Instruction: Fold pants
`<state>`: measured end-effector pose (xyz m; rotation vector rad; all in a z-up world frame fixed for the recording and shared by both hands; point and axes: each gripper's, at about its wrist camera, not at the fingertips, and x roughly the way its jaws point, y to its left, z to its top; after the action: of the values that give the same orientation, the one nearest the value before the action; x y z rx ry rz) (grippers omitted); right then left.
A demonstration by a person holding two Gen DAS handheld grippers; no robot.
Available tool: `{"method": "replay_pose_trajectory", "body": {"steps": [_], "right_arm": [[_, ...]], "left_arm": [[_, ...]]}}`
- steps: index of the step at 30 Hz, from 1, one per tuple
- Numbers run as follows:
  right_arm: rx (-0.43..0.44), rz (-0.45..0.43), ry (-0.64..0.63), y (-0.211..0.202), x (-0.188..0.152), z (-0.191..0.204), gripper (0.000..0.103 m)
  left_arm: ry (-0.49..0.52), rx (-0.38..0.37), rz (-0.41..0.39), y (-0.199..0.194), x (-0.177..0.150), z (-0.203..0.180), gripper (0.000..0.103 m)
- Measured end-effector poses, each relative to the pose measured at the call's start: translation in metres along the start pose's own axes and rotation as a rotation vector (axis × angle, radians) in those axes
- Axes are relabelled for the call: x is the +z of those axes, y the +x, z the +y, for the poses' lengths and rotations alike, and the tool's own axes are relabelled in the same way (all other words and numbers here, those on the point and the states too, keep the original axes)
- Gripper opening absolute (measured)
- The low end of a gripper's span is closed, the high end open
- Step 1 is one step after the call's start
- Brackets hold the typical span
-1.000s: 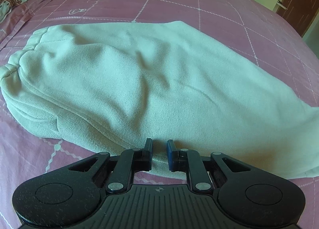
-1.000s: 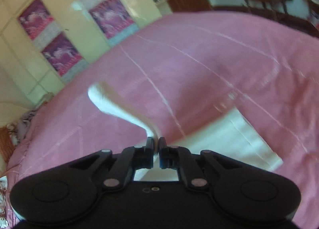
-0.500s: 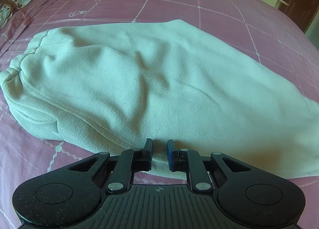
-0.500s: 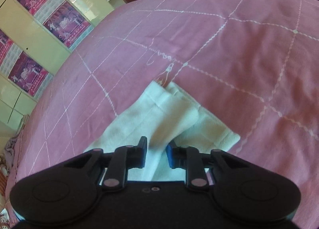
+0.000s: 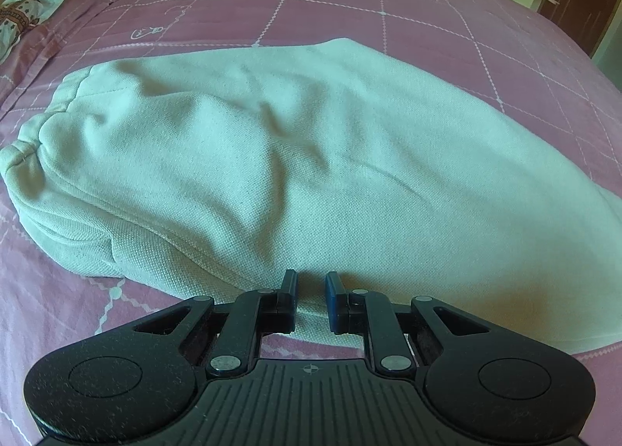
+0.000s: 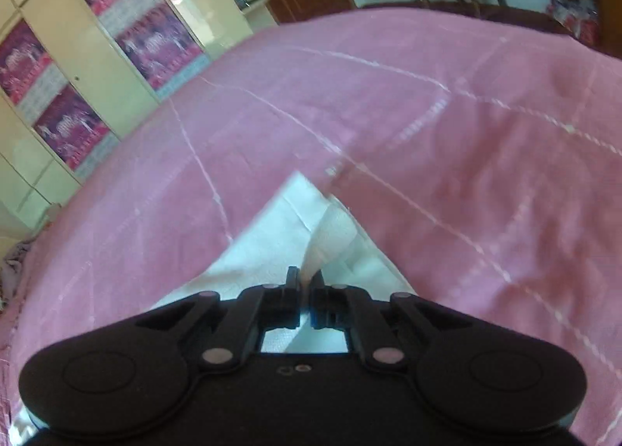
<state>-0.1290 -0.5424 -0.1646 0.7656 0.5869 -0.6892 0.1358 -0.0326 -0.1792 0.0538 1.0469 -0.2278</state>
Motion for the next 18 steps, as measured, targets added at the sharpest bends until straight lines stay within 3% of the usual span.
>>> {"method": "replay_pose_trajectory", "body": {"steps": [6,10,15,18], "right_arm": [[-0.105,-0.004,-0.049,0.003,-0.012,0.0,0.008],[-0.085,0.048,-0.074,0.004,-0.006,0.001,0.02],[0.007,0.075,-0.015,-0.004,-0.01,-0.011,0.019],[-0.066,0.073,-0.057,-0.004,-0.007,-0.002,0.02]], "left_arm": [[0.008,0.019,-0.006,-0.001,0.0,-0.005,0.016],[0.005,0.021,-0.015,-0.002,-0.001,-0.004,0.016],[0.021,0.03,-0.017,-0.002,-0.001,-0.007,0.016],[0.003,0.02,-0.016,-0.002,-0.001,-0.004,0.016]]}}
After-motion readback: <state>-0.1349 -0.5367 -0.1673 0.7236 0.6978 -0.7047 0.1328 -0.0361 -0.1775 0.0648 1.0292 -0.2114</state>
